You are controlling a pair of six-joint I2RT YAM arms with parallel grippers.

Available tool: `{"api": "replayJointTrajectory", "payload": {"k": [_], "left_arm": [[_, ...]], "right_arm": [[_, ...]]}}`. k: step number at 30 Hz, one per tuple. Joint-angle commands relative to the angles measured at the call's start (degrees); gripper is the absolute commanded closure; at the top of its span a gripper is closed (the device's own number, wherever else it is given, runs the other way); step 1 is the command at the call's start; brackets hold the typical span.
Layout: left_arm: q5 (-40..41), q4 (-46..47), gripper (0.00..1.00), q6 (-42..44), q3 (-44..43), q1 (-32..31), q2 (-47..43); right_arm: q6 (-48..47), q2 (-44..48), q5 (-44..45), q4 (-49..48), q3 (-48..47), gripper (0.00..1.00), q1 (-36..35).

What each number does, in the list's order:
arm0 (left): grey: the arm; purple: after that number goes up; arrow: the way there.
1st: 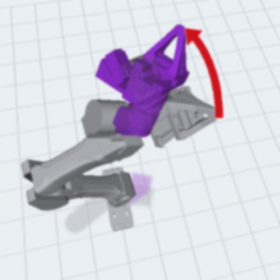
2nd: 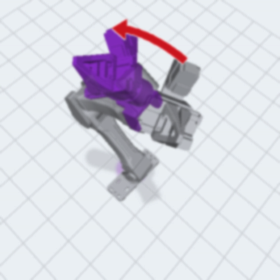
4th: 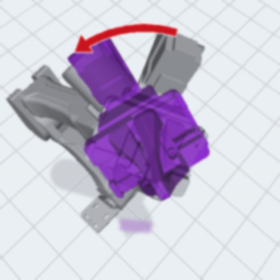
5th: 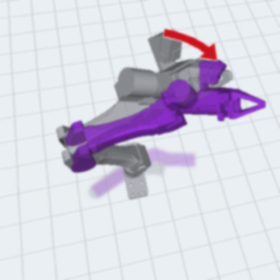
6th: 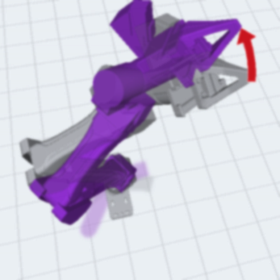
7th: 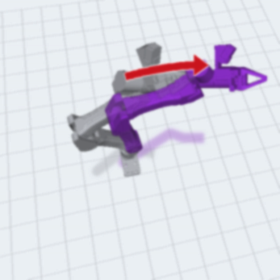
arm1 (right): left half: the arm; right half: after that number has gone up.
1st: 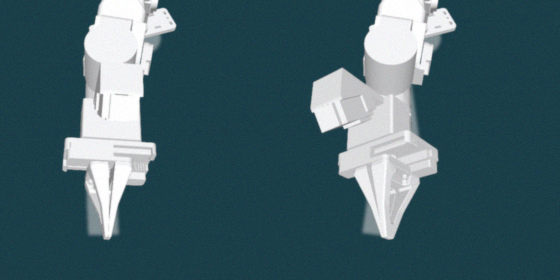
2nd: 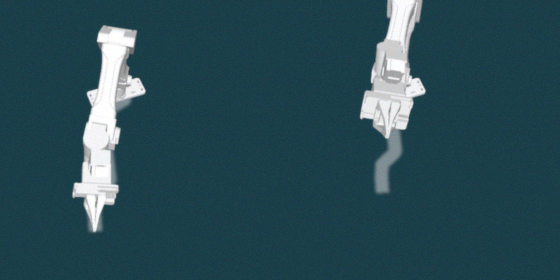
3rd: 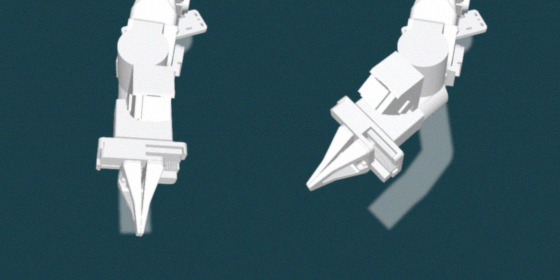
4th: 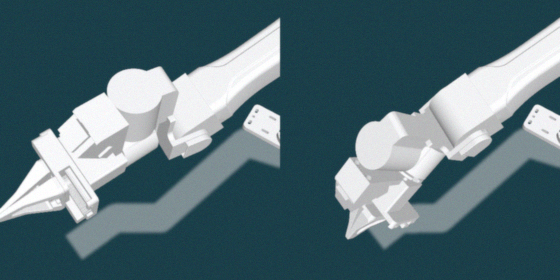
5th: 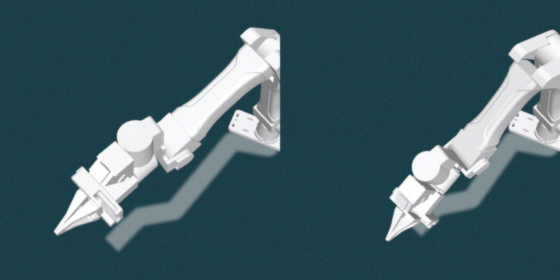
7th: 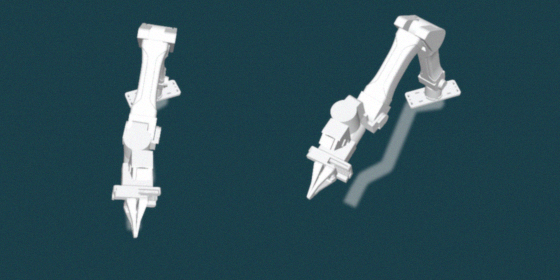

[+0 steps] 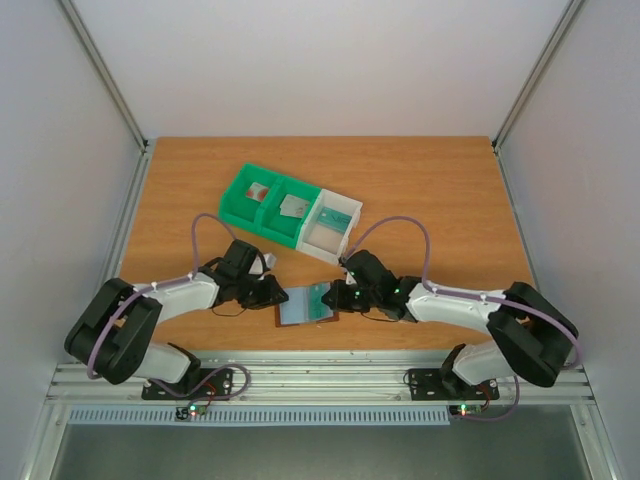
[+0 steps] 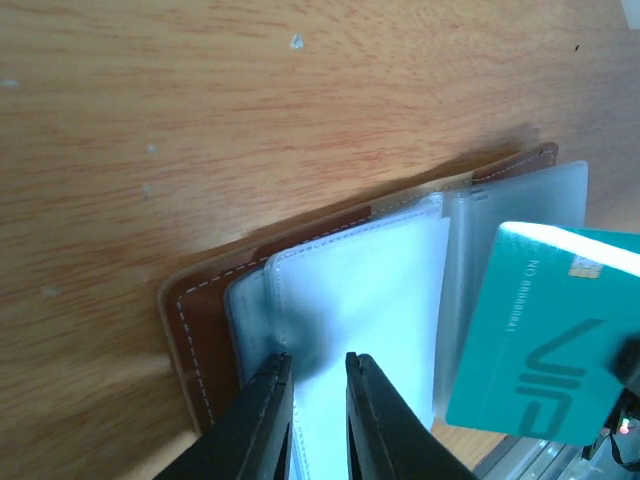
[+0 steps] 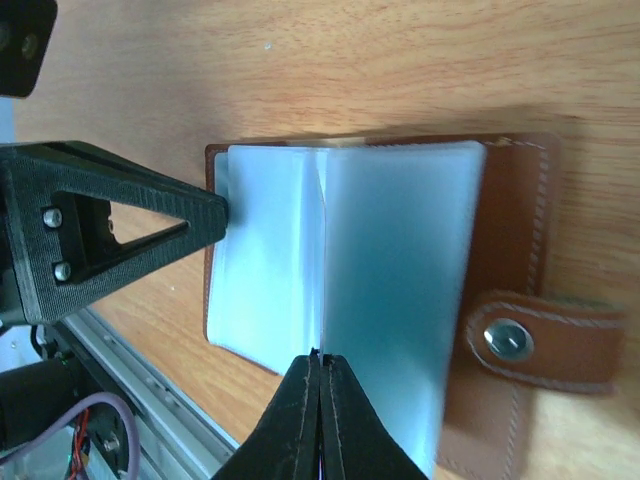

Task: Take the credit cards out of the card holder

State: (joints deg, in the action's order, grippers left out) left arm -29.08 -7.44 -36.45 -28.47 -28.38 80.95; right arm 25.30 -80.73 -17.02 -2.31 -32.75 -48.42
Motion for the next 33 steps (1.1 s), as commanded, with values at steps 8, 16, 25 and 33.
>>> {"api": "replayJointTrajectory", "payload": {"k": [8, 16, 25, 33], "left_arm": [[-0.46, -13.2, 0.65, 1.09, -5.2, -0.23, -10.19], [-10.43, -20.55, 0.52, 6.04, -11.57, -0.18, -20.08], [-28.62, -16.55, 0.31, 4.31, -13.73, -0.18, -29.63], [-34.9, -18.9, 0.31, 6.75, -14.38, -0.27, -29.52]], "right_arm": [[-15.82, 11.31, -1.92, 22.21, -8.28, 0.99, 0.35], [-23.43, 19.38, -10.65, 30.25, -13.87, 0.99, 0.35], [-24.34, 22.35, -20.62, 30.97, -17.43, 0.99, 0.37], [-22.71, 22.33, -26.46, 26.36, -17.43, 0.99, 0.39]]}}
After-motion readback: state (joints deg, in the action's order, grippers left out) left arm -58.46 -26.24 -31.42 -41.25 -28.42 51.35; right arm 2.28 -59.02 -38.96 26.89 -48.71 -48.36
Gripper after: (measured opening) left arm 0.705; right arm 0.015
